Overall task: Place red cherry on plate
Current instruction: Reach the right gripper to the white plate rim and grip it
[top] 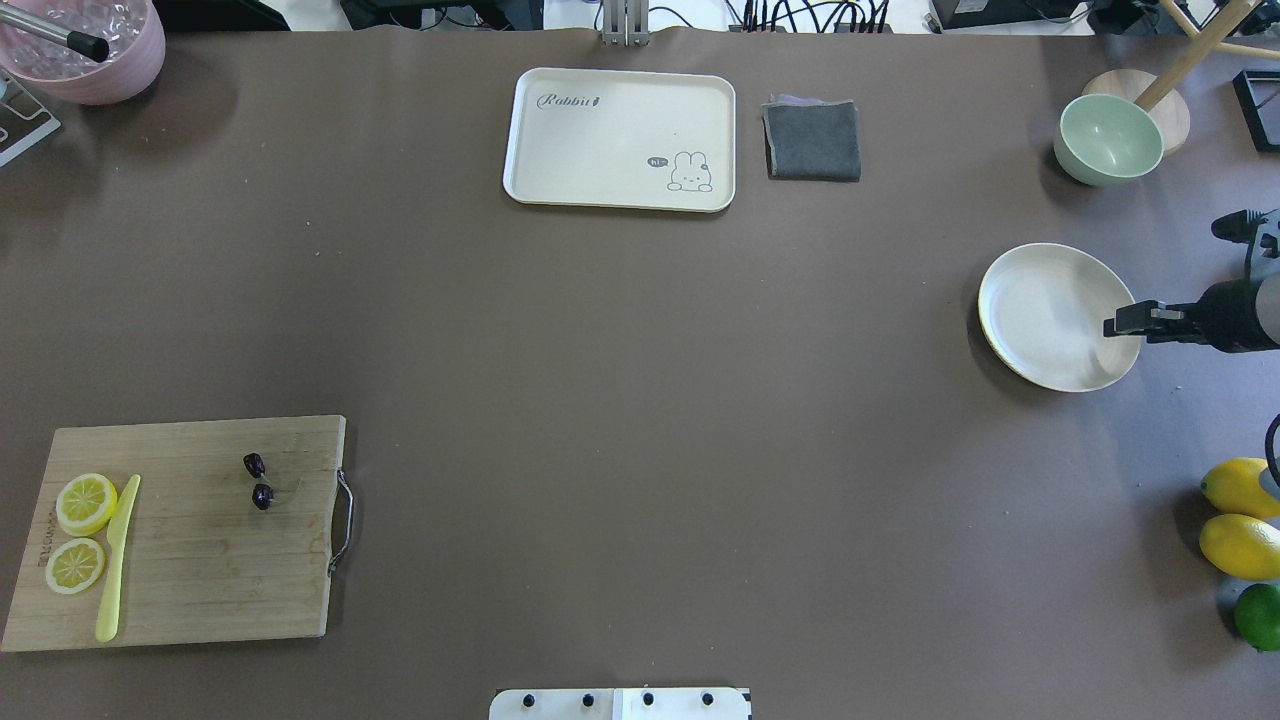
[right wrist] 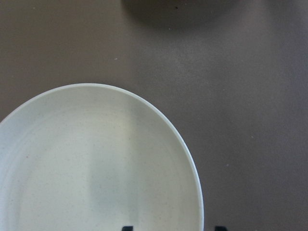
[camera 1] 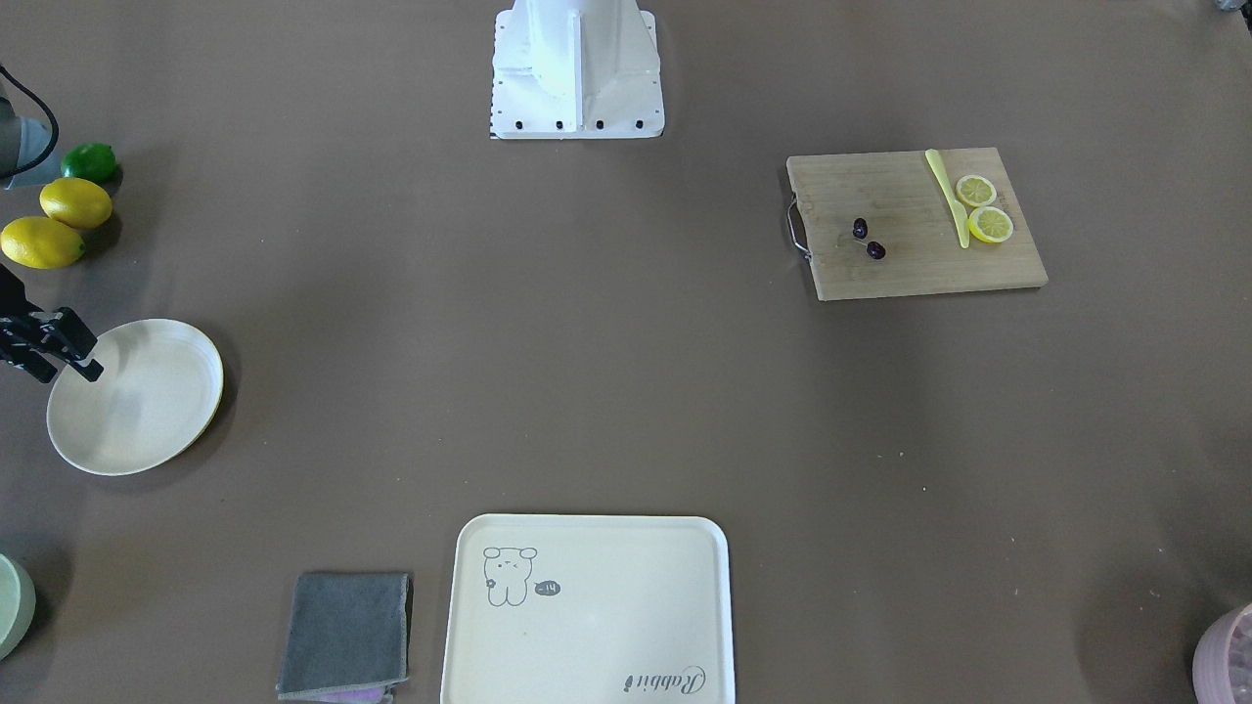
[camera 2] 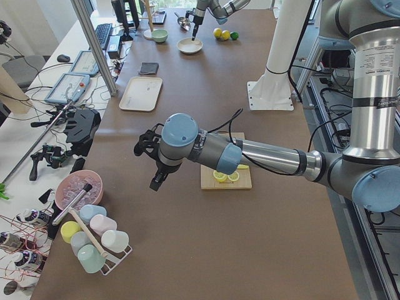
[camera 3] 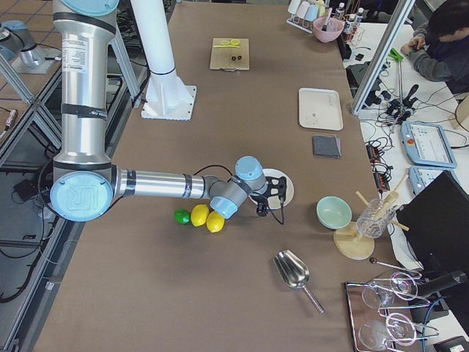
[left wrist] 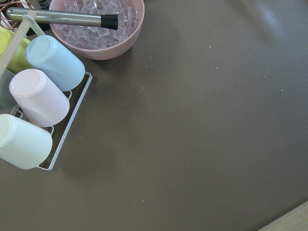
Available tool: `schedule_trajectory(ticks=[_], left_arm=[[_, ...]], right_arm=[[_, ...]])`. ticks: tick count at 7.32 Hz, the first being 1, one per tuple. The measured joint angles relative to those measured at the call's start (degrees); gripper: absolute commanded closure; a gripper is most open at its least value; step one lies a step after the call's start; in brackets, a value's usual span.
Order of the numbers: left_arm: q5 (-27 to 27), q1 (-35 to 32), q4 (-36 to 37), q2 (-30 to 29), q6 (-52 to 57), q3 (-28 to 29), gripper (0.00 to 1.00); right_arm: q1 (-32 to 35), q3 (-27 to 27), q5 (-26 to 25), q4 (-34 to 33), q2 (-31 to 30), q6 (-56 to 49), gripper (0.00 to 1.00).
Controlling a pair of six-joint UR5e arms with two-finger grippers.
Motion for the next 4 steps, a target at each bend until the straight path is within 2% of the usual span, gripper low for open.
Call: schedule_trajectory(ticks=[1,2,4], left_arm=[[0.0,0.0,0.0,0.0,0.0,0.0,0.02],[0.0,0.0,0.0,0.0,0.0,0.0,0.02],[0.0,0.0,0.0,0.0,0.0,0.0,0.02]], right_arm=[[0.0,-0.1,0.0,1.5,-1.1,0.1,0.66],[-0.1,-0.1,0.0,2.5,-1.8,0.2,0.97],[-0.2,-0.2,-0.1,3.1,-1.8,0.5,1.0]])
